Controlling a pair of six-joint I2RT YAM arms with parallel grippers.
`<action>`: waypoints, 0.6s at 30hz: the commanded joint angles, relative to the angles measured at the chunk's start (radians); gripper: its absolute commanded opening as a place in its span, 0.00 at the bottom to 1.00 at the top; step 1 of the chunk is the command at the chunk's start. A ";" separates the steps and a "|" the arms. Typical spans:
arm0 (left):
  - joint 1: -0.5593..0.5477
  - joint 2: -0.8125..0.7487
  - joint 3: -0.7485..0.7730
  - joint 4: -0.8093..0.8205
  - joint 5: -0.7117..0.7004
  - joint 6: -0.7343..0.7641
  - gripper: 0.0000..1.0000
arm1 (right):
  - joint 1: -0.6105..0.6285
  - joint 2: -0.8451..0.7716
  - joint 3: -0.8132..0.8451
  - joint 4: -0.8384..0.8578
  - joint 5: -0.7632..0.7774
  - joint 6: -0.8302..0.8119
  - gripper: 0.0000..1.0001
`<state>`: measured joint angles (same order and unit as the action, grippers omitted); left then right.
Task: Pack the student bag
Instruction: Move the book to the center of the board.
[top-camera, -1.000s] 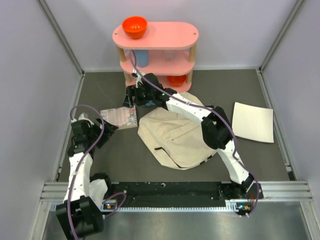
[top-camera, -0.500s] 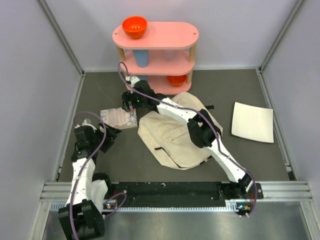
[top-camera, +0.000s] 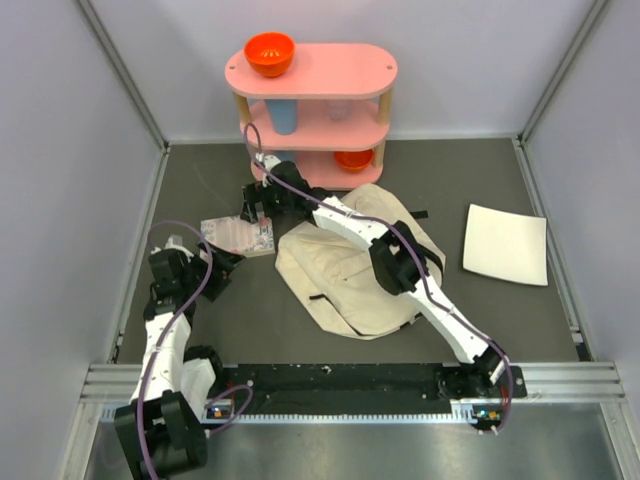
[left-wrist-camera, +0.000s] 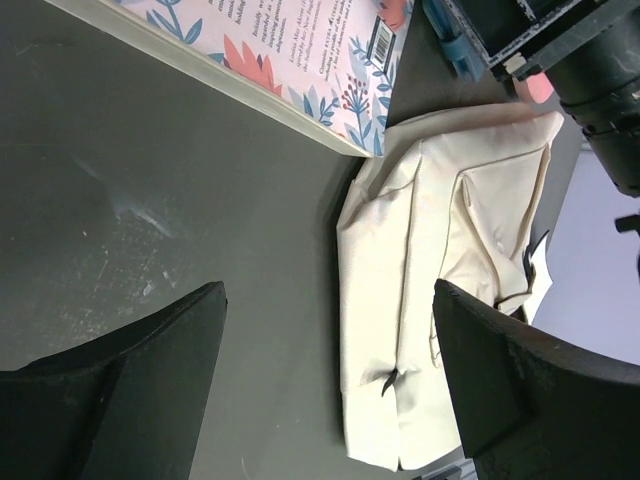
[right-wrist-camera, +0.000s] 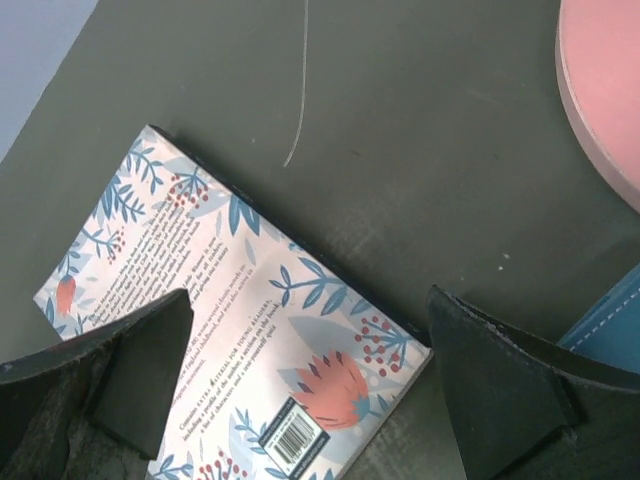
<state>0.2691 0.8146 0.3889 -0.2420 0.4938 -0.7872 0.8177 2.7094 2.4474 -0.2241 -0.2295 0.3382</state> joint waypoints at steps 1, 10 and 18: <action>-0.004 0.003 0.027 0.047 0.028 -0.001 0.88 | -0.034 0.050 0.059 0.014 -0.102 0.146 0.99; -0.004 0.046 0.005 0.078 -0.004 -0.003 0.88 | 0.000 -0.017 -0.045 0.003 -0.128 0.075 0.97; 0.002 0.208 0.059 0.125 -0.130 -0.003 0.89 | 0.032 -0.140 -0.180 -0.006 -0.140 0.038 0.76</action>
<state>0.2691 0.9585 0.3923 -0.1837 0.4385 -0.7887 0.8135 2.6732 2.3314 -0.1970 -0.3470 0.4068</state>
